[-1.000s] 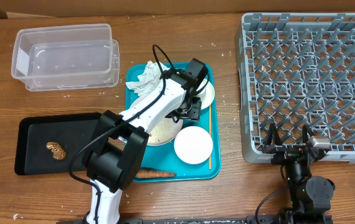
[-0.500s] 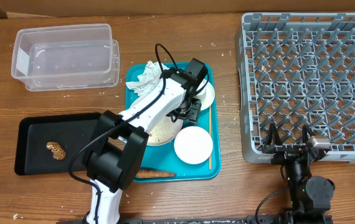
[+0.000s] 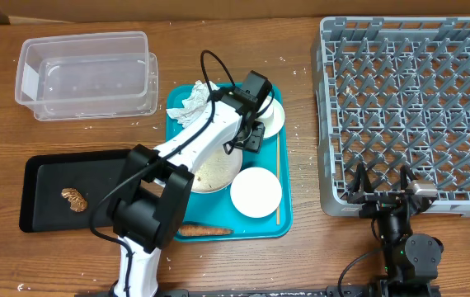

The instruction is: Sort waste into correct bins and load items into the dishwasher

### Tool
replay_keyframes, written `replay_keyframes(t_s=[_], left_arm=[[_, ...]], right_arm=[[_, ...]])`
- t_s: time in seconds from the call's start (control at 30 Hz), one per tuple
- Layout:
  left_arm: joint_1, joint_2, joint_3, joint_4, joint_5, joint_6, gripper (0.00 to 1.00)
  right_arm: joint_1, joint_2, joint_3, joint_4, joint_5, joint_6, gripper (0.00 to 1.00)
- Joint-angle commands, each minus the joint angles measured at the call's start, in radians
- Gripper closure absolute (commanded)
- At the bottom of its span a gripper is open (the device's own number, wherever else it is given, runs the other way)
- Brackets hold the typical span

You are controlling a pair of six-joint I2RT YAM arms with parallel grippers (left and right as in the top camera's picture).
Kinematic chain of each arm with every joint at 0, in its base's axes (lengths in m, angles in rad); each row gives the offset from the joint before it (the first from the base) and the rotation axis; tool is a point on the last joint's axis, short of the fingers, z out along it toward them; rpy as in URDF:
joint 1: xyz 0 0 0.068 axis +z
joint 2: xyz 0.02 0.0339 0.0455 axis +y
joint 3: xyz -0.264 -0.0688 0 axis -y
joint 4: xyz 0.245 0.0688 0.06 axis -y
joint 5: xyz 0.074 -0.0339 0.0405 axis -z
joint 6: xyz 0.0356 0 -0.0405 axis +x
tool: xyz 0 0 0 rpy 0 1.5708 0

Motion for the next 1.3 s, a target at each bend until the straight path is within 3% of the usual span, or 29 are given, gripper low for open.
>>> replay_keyframes(t_s=[0.0,0.33,0.5,0.67,0.73,0.8,0.83,1.0,1.27], left_arm=[[0.01,0.016,0.065,-0.012,-0.02,0.018,0.34],[0.009,0.016,0.324,-0.208,-0.017,0.018,0.34],[0.016,0.014,0.42,-0.32,-0.029,0.014,0.43],[0.08,0.014,0.589,-0.481,-0.128,-0.105,0.44],[0.13,0.014,0.643,-0.525,-0.162,-0.14,0.36],[0.194,0.014,0.678,-0.552,-0.171,-0.15,0.06],[0.232,0.014,0.684,-0.56,-0.171,-0.15,0.0],[0.409,0.015,0.678,-0.633,-0.166,-0.15,0.0],[0.586,0.015,0.679,-0.653,-0.104,-0.15,0.0]], right_arm=[[-0.001,-0.011,-0.011,0.008,-0.002,-0.004,0.0],[-0.001,-0.011,-0.011,0.008,-0.002,-0.004,0.0],[-0.001,-0.011,-0.011,0.008,-0.002,-0.004,0.0],[-0.001,-0.011,-0.011,0.008,-0.001,-0.004,0.0],[-0.001,-0.011,-0.011,0.008,-0.001,-0.004,0.0],[-0.001,-0.011,-0.011,0.008,-0.002,-0.004,0.0],[-0.001,-0.011,-0.011,0.008,-0.002,-0.004,0.0],[-0.001,-0.011,-0.011,0.008,-0.002,-0.004,0.0],[-0.001,-0.011,-0.011,0.01,-0.001,-0.004,0.0]])
